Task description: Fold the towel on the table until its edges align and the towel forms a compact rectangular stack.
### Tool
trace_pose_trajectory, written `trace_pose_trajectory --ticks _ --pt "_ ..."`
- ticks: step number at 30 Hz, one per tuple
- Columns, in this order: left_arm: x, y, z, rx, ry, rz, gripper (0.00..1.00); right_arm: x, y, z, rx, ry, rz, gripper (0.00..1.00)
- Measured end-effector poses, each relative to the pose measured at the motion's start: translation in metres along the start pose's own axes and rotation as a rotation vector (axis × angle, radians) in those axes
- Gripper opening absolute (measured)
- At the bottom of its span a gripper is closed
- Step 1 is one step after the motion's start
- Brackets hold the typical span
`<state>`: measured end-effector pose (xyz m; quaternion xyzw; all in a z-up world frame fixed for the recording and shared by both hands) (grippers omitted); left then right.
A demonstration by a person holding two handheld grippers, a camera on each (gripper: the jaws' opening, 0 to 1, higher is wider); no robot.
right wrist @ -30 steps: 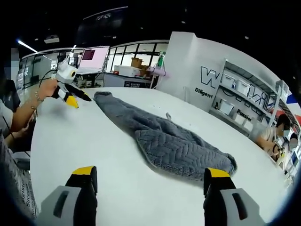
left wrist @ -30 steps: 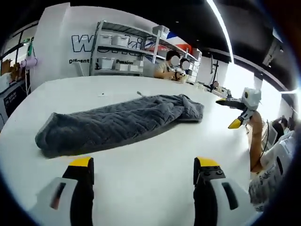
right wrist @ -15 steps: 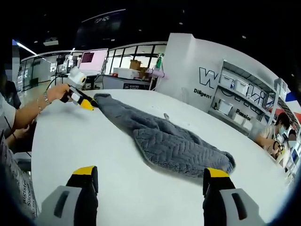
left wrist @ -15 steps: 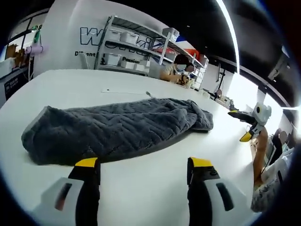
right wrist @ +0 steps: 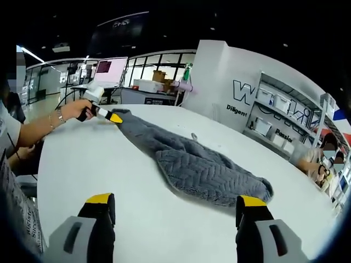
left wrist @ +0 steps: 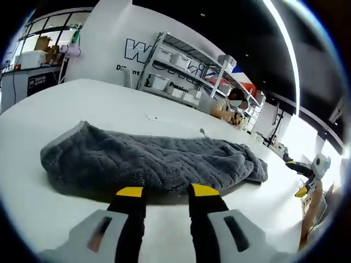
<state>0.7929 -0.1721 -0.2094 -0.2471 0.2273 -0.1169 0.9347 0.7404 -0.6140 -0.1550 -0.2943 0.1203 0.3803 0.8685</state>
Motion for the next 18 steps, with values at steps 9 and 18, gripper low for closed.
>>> trace_pose_trajectory --ticks 9,18 --pt "0.001 0.0 0.006 -0.018 -0.029 -0.031 0.04 0.0 0.0 0.0 0.001 -0.005 0.001 0.95" --pt "-0.016 -0.015 0.027 -0.016 -0.109 -0.082 0.03 -0.002 0.001 -0.002 0.004 -0.005 0.0 0.95"
Point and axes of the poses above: the point that each gripper's makers call its tool centre point, and the gripper's own axes: x roughly forward along the fingers, y roughly to its left, z roughly out of its top, the point moved 7 cm from there along -x, roughly backward along the fingers, and after that the axes turned 12 degrees about -x, right-handed, at the moved point
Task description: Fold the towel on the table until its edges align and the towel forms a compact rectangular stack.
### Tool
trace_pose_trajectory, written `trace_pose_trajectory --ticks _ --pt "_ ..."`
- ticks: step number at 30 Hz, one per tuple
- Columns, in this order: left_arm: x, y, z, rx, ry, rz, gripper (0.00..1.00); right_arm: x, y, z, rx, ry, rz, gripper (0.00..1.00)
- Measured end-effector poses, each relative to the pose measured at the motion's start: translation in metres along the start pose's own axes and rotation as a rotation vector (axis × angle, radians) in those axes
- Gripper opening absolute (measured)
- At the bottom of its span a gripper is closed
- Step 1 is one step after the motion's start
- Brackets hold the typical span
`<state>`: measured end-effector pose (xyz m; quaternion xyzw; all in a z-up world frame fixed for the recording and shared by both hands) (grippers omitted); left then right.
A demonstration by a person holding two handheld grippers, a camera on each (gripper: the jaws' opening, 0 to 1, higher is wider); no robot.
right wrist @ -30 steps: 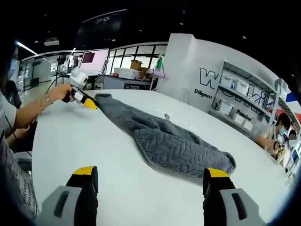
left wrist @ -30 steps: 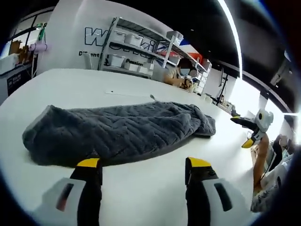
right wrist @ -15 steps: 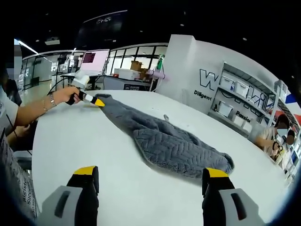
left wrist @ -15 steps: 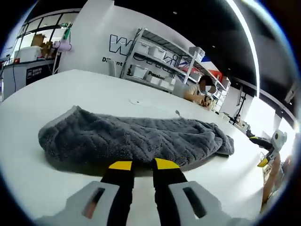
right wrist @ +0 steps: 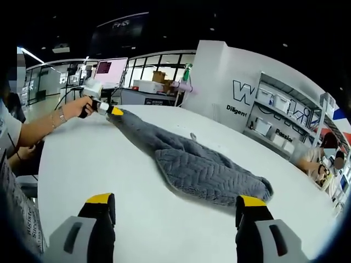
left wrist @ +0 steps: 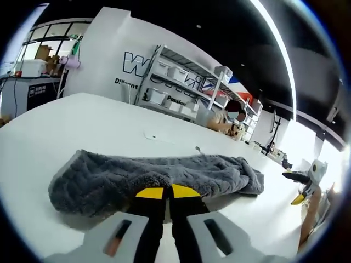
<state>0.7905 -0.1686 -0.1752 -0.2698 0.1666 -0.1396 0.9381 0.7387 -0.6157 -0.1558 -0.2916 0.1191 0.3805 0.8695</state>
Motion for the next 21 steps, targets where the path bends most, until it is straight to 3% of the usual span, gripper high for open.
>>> trace_pose_trajectory --ticks 3,10,14,21 --pt "-0.006 -0.013 0.012 -0.07 -0.027 -0.085 0.03 -0.002 0.0 -0.001 0.002 0.0 -0.003 0.95" --pt "-0.019 -0.04 0.031 -0.181 -0.077 -0.202 0.03 -0.004 -0.001 0.0 0.005 -0.006 -0.008 0.95" --pt "-0.028 -0.054 0.044 -0.177 -0.111 -0.236 0.03 -0.005 0.001 0.001 -0.001 -0.011 -0.004 0.95" --pt "-0.044 -0.072 0.077 -0.123 -0.238 -0.23 0.03 -0.01 0.0 0.002 0.0 -0.022 -0.015 0.95"
Point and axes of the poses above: the point that each gripper's makers call its tool centre point, and the gripper's own axes: x roughly forward along the fingers, y roughly to its left, z roughly out of its top, the point moved 7 cm from there along -x, roughly backward along the fingers, and after that the axes turned 12 degrees about -x, right-handed, at the moved point
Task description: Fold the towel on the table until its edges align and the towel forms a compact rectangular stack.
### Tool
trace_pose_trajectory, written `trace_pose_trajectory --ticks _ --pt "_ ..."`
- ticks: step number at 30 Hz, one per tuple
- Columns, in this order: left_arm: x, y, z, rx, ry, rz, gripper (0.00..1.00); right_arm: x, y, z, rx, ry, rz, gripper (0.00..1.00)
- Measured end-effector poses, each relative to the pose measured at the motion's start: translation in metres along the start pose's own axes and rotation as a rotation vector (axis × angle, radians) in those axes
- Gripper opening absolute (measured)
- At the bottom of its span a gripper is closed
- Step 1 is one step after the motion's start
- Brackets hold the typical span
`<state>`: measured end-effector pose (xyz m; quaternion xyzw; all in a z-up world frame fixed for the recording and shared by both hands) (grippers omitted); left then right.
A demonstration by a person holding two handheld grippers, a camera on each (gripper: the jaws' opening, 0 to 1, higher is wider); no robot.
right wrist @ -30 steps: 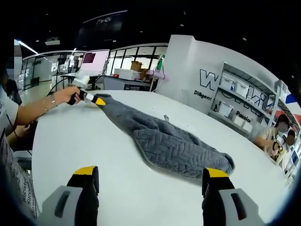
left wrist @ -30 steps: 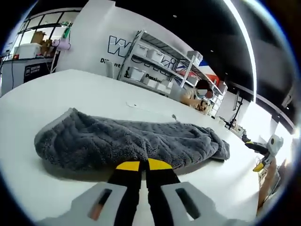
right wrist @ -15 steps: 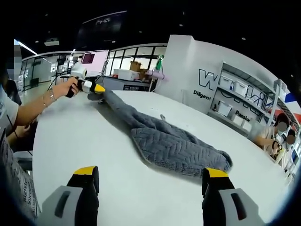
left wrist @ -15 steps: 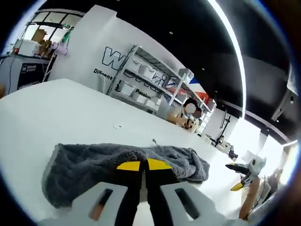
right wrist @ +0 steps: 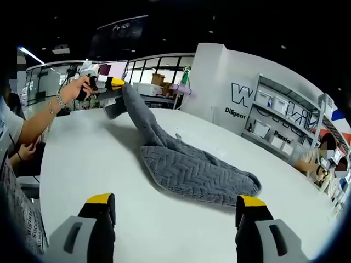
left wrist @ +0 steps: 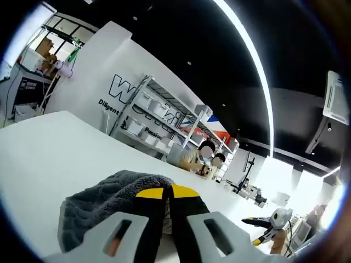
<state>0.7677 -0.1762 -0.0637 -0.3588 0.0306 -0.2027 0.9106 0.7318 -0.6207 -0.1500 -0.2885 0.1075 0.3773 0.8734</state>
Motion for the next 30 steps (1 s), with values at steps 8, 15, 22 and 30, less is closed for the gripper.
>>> trace_pose_trajectory --ticks 8,15,22,30 --pt "0.014 -0.026 0.043 0.101 -0.105 0.007 0.04 -0.001 0.0 -0.002 0.004 0.0 0.002 0.95" --pt "0.057 -0.055 0.046 0.292 -0.026 0.005 0.04 -0.002 0.002 -0.003 0.015 -0.009 0.008 0.96" --pt "0.132 -0.084 0.005 0.356 0.115 -0.101 0.04 -0.009 0.001 -0.003 0.013 -0.012 -0.003 0.95" --pt "0.192 -0.105 -0.119 0.422 0.374 -0.232 0.04 -0.018 -0.003 -0.007 0.016 -0.005 -0.027 0.96"
Point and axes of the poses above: the point that each gripper's makers call its tool centre point, and the gripper's own axes: x roughly forward along the fingers, y roughly to its left, z roughly out of its top, the point moved 7 cm from there along -x, roughly backward along the fingers, and after that the axes turned 12 degrees about -x, right-handed, at the moved point
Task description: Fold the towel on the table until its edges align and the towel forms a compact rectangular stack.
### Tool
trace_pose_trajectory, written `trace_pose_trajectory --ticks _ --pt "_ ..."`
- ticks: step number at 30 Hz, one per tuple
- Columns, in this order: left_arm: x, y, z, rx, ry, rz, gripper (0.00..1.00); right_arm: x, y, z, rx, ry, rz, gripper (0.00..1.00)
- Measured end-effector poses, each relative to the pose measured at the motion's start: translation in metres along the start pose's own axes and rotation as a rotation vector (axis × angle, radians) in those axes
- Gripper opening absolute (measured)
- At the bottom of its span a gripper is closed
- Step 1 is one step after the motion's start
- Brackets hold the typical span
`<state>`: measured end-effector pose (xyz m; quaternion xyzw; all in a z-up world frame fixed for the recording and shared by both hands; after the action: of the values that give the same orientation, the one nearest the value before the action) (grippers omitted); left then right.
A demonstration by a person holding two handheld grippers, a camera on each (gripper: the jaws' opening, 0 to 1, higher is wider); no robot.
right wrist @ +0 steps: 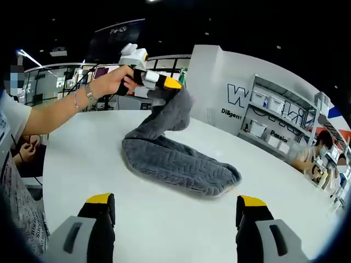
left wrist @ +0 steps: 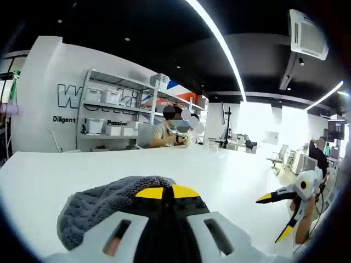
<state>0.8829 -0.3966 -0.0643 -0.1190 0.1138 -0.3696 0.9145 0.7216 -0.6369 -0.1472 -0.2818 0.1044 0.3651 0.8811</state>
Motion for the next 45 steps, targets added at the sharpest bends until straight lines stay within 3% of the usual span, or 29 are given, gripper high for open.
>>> trace_pose_trajectory --ticks 3,7,12,15,17,21,26,29,36,40,45 --pt "0.027 -0.011 -0.038 0.007 0.086 -0.03 0.04 0.0 0.0 -0.001 0.0 0.002 0.001 0.95" --pt "0.052 -0.018 -0.081 -0.026 0.155 -0.063 0.04 0.001 0.001 -0.002 -0.001 -0.001 0.011 0.95" --pt "0.058 -0.022 -0.113 -0.033 0.225 -0.08 0.04 0.002 0.001 -0.005 0.001 0.004 0.014 0.95" --pt "0.056 -0.022 -0.138 -0.043 0.335 -0.066 0.04 0.004 0.001 -0.005 0.005 0.004 0.015 0.95" --pt "0.055 -0.025 -0.146 -0.04 0.343 -0.072 0.04 0.007 0.002 -0.005 0.006 0.0 0.02 0.95" --pt "0.051 -0.028 -0.143 0.004 0.339 -0.051 0.04 0.01 0.006 -0.003 0.004 -0.004 0.033 0.95" --pt "0.049 -0.038 -0.145 0.143 0.351 -0.026 0.06 0.01 0.007 -0.001 0.003 -0.009 0.038 0.95" --pt "0.046 -0.045 -0.141 0.178 0.344 -0.051 0.14 0.009 0.007 0.0 0.0 -0.007 0.033 0.95" --pt "0.033 -0.053 -0.117 0.144 0.274 -0.104 0.27 0.007 0.006 0.002 -0.004 -0.012 0.028 0.95" --pt "0.017 -0.049 -0.094 0.046 0.214 -0.13 0.31 0.006 0.007 0.004 -0.005 -0.014 0.027 0.95" --pt "-0.007 -0.039 -0.08 0.039 0.233 -0.11 0.54 0.006 0.008 0.005 -0.005 -0.015 0.029 0.95"
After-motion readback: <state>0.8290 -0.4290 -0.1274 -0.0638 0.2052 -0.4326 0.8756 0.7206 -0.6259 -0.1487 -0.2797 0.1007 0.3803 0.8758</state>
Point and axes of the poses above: the point that each gripper's makers call its tool centre point, and the gripper's own axes: x roughly forward along the fingers, y roughly to its left, z roughly out of its top, the point moved 7 cm from there along -x, roughly backward along the fingers, and after that the axes turned 12 degrees about -x, right-handed, at the moved point
